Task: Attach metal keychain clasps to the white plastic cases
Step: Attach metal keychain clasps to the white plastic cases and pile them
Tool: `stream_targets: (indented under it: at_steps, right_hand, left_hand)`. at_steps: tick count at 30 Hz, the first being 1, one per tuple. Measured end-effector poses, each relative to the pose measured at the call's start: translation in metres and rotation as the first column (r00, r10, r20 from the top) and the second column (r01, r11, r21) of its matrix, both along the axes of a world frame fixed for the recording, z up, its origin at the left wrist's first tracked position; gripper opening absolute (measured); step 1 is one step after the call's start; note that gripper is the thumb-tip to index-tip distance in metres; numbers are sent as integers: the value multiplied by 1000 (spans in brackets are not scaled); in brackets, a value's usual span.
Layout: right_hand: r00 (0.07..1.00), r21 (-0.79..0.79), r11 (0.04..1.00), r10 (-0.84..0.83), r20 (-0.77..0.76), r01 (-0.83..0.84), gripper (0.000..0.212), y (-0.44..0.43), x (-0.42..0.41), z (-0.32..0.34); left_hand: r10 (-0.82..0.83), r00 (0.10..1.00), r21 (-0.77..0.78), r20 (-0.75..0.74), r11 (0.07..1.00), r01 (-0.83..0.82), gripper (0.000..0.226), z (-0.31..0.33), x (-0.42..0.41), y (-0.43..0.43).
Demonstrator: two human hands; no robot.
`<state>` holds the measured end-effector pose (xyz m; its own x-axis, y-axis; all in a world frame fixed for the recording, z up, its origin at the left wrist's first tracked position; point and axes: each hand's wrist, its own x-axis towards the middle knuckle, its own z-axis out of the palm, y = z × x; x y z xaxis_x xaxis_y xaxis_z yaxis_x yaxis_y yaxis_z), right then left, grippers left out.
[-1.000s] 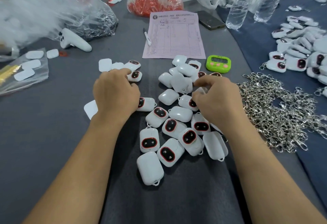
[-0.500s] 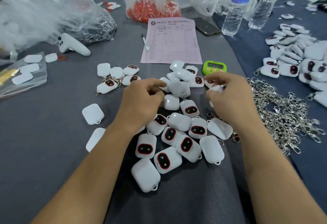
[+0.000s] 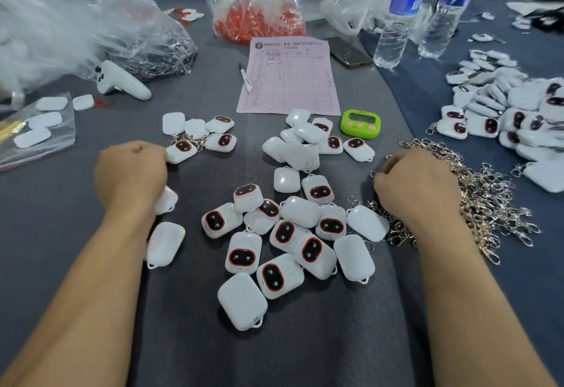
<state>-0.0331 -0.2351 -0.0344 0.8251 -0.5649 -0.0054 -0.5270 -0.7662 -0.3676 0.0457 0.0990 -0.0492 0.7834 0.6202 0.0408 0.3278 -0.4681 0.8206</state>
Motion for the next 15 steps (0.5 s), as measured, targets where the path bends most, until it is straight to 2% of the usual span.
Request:
stream_targets:
  at_steps: [3,7,9,13,15]
  right_hand:
    - [999,-9,999,40,-3,-40,22,7,1,-1]
    - [991,8,994,107,86,-108,16,23,4,1]
    - [983,30,989,141,114,-146,14,30,4,0]
    - [989,-7,993,120,89,-120,6,29,1,1]
    - [992,-38,992,124,14,-123,22,26,-1,2]
  left_hand:
    - [-127,985,-152,113,978,144,8,1,-8,-34]
    - [-444,886,-114,135,881,459,18,-2,-30,-88]
    - [-541,823,-117,176,818,563,16,-2,-38,-105]
    - [-555,777,-64,296,800,596,17,2,-36,-106]
    - [-539,769,-15,342,816,578,17,4,-37,-102]
